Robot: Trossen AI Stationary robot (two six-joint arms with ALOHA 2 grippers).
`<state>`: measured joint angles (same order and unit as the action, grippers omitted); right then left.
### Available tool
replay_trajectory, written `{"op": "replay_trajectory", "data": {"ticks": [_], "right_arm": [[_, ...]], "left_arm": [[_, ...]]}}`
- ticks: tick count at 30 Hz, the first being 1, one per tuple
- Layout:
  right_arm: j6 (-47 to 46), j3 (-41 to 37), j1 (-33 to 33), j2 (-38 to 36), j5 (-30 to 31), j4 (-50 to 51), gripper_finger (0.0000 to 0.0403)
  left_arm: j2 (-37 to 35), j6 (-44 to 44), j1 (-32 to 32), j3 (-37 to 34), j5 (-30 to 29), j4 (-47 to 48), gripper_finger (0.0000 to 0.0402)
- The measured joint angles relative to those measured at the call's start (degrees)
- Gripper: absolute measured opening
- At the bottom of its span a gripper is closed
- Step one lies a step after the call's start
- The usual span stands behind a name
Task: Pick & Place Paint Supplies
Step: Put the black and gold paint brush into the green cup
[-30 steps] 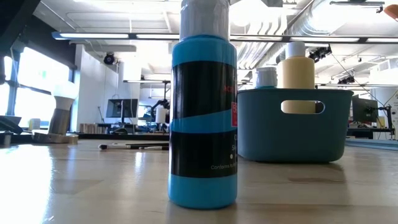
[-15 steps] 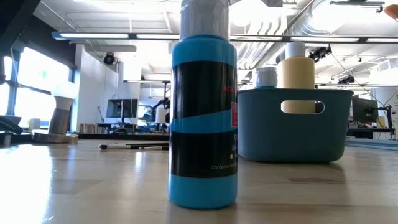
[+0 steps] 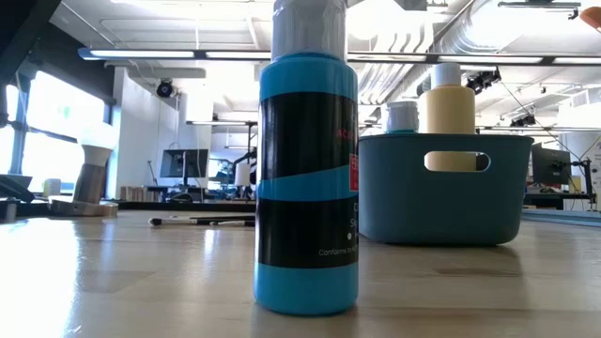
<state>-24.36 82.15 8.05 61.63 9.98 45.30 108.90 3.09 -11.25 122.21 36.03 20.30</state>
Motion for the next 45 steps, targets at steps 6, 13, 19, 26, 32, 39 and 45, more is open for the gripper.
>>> {"op": "replay_trajectory", "data": {"ticks": [6, 13, 19, 26, 32, 39, 45], "right_arm": [[2.11, 0.02, -2.60, 1.65, -4.33, -2.33, 0.0153], [3.02, 0.07, -4.47, 1.70, -5.84, -3.32, 0.0153], [3.66, 0.07, -4.47, 1.70, -5.73, -3.50, 0.0153], [4.89, 0.07, -4.47, 1.71, -5.40, -3.50, 0.0153], [6.40, 0.07, -4.47, 1.71, -2.74, -3.50, 0.0129], [7.74, 0.07, -4.47, 1.73, -3.98, -3.51, 0.0074], [7.76, 0.07, -4.45, 1.72, -4.03, -3.61, 0.0026]], "left_arm": [[0.00, -0.04, 0.00, 0.00, -1.25, 2.50, 0.0008], [-0.07, -1.62, 0.11, 0.00, -4.04, 4.91, 0.0008], [-0.09, -1.55, 0.13, 0.00, -3.91, 3.37, 0.0008], [-0.09, -1.74, 0.51, 0.00, -3.76, 1.89, 0.0008], [-0.09, -2.84, 1.31, 0.00, -4.01, 1.68, 0.0008], [-0.09, -2.84, 1.16, 0.00, -4.87, 1.54, 0.0008], [-0.09, -2.79, 1.16, 0.00, -4.17, 0.33, 0.0008]]}}
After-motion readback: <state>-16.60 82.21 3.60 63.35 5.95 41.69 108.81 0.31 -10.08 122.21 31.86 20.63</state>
